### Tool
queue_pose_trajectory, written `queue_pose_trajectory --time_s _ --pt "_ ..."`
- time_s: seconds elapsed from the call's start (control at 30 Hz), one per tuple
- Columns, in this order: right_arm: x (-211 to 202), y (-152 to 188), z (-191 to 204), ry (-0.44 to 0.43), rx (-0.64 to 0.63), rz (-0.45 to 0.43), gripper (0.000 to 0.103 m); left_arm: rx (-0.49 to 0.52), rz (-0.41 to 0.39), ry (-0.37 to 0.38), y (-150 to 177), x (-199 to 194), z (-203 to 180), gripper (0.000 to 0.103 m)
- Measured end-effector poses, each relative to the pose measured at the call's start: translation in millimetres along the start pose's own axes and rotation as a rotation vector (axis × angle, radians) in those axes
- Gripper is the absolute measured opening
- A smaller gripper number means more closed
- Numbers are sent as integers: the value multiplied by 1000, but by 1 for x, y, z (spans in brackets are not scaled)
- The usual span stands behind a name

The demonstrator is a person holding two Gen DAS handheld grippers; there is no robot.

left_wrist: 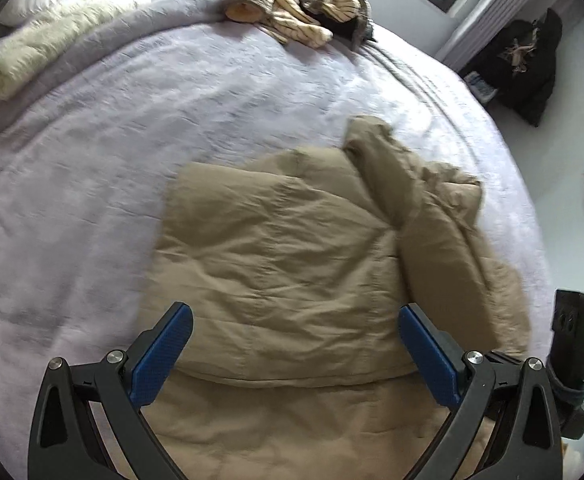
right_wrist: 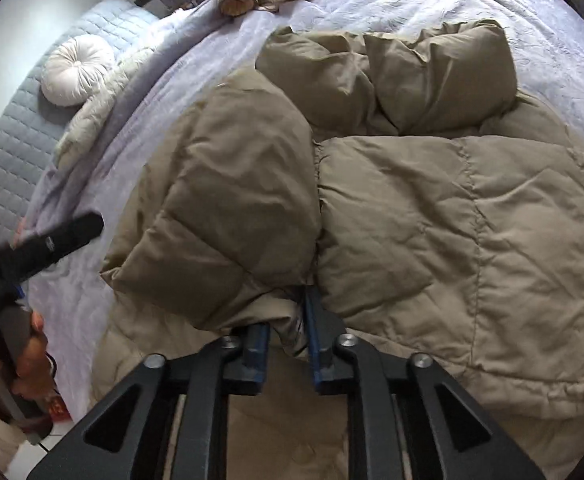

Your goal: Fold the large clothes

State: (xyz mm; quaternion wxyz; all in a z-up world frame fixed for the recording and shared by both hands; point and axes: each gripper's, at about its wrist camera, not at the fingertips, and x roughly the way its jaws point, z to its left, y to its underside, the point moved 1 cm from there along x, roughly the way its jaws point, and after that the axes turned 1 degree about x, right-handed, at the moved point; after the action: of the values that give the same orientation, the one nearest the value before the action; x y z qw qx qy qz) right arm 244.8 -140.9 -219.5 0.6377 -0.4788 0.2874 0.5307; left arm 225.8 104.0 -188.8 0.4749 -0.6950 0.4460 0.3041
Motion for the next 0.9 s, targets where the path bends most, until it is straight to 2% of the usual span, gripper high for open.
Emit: queue_pose_trajectory --time_s 0.03,0.07,0.1,0.17,0.27,0.4,0.5,0.57,0.6,0.63,0.67,0.7,0.73,0.77,0.8,0.83,0.87,0.9 --pt "-6 5 -4 -9 11 0 50 3 3 10 0 2 -4 103" --pt "-15 9 -10 -27 33 -11 79 9 4 14 0 4 -8 103" --pt "-25 15 -17 -45 51 -21 85 15 4 18 1 5 -12 103" --pt "-37 26 -27 -74 80 -20 85 26 14 42 1 10 -19 103" --pt "-56 46 -62 -89 203 -34 85 32 65 81 3 29 -27 103" --pt "-73 74 -117 -133 455 -86 85 13 162 81 10 64 -29 103" --pt "-81 89 -164 -191 654 -146 85 24 174 78 13 77 -36 103" --pt "-85 95 -190 -243 752 -195 85 49 170 106 12 78 -46 99" --pt "-87 97 -201 -268 793 -222 85 59 171 122 12 79 -50 81" --pt "-89 96 -208 -282 816 -245 85 72 182 140 12 80 -55 55" --pt "-91 94 -214 -289 834 -267 84 85 196 156 12 82 -60 40" --pt "-92 91 -219 -290 845 -282 82 87 198 164 12 81 -61 21" --pt "-95 89 -224 -291 850 -291 80 87 189 170 13 79 -62 17" --pt "-97 85 -228 -287 853 -302 70 94 168 165 14 74 -63 17" --pt "-98 83 -232 -280 851 -303 47 107 152 158 15 69 -63 15" --pt "-99 81 -235 -265 844 -297 33 123 137 148 18 64 -64 14" --pt "-98 80 -236 -242 831 -289 10 136 129 134 22 60 -62 14" --pt "-98 82 -233 -239 823 -287 9 141 131 124 25 60 -59 14"
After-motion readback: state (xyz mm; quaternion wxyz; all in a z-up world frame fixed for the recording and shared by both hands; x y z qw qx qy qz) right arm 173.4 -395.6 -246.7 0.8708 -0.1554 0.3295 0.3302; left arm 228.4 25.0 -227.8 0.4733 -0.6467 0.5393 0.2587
